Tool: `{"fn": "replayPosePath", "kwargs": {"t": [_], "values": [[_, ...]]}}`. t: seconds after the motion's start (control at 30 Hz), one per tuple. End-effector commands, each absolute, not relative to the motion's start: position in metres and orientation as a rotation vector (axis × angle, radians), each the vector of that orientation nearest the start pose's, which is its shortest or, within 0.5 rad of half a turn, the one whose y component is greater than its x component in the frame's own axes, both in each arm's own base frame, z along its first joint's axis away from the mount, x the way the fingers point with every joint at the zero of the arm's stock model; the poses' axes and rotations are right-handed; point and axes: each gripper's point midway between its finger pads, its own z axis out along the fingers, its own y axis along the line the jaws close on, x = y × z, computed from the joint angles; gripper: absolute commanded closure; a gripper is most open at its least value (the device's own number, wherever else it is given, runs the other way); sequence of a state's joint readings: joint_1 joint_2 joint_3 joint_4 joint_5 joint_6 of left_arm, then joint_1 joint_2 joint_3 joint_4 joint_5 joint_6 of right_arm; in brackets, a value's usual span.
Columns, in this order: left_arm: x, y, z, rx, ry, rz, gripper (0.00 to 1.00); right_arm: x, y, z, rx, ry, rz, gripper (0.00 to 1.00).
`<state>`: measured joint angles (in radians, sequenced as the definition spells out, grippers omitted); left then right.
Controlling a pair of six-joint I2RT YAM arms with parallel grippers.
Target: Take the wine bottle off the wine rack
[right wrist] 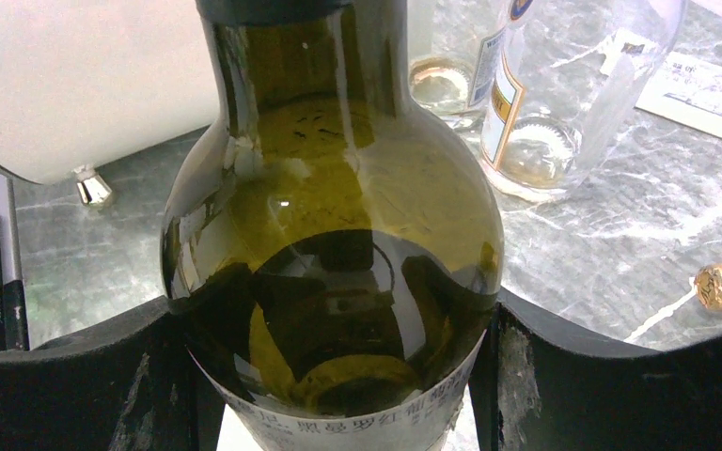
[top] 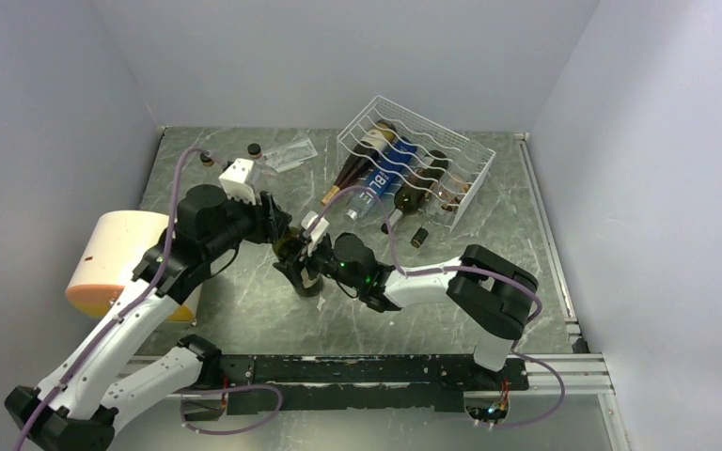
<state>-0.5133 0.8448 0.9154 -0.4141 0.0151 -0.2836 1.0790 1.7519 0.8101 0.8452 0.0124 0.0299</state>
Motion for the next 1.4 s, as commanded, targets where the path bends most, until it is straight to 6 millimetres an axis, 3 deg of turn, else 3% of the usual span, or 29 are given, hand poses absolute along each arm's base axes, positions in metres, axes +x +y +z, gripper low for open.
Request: {"fn": "replayPosePath", "kwargs": {"t": [0.0,0.07,0.17,0.3,0.43,0.63,0.83,0.97,1.17,1.37], "values": [[0.274,-0.175,0.281,0.272,1.887,-0.562,0.43,0.24,0.451,0.184,-0.791,1.417,0.876,0.63],[0.277,-0.175,0.278,0.278,1.913,-0.545,0.54,0.241,0.449,0.185,-0.784,1.417,0.871,0.61],[0.28,-0.169,0.276,0.259,1.936,-0.499,0.9,0.242,0.444,0.184,-0.773,1.431,0.856,0.53],[0.281,-0.158,0.284,0.25,1.936,-0.435,0.93,0.241,0.436,0.184,-0.772,1.446,0.843,0.18],[0.284,-0.142,0.302,0.204,1.922,-0.348,0.93,0.233,0.429,0.187,-0.818,1.452,0.837,0.0],[0.292,-0.112,0.313,0.091,1.893,-0.186,0.93,0.22,0.394,0.199,-0.829,1.466,0.795,0.0],[0.306,-0.081,0.316,-0.026,1.823,-0.004,0.93,0.221,0.34,0.181,-0.768,1.559,0.654,0.0],[0.315,-0.057,0.329,-0.119,1.754,0.124,0.93,0.225,0.306,0.174,-0.694,1.625,0.587,0.0],[0.329,-0.044,0.332,-0.176,1.654,0.101,0.93,0.231,0.271,0.174,-0.62,1.68,0.504,0.0],[0.346,-0.037,0.313,-0.207,1.728,0.08,0.93,0.234,0.253,0.194,-0.584,1.672,0.451,0.0]]}}
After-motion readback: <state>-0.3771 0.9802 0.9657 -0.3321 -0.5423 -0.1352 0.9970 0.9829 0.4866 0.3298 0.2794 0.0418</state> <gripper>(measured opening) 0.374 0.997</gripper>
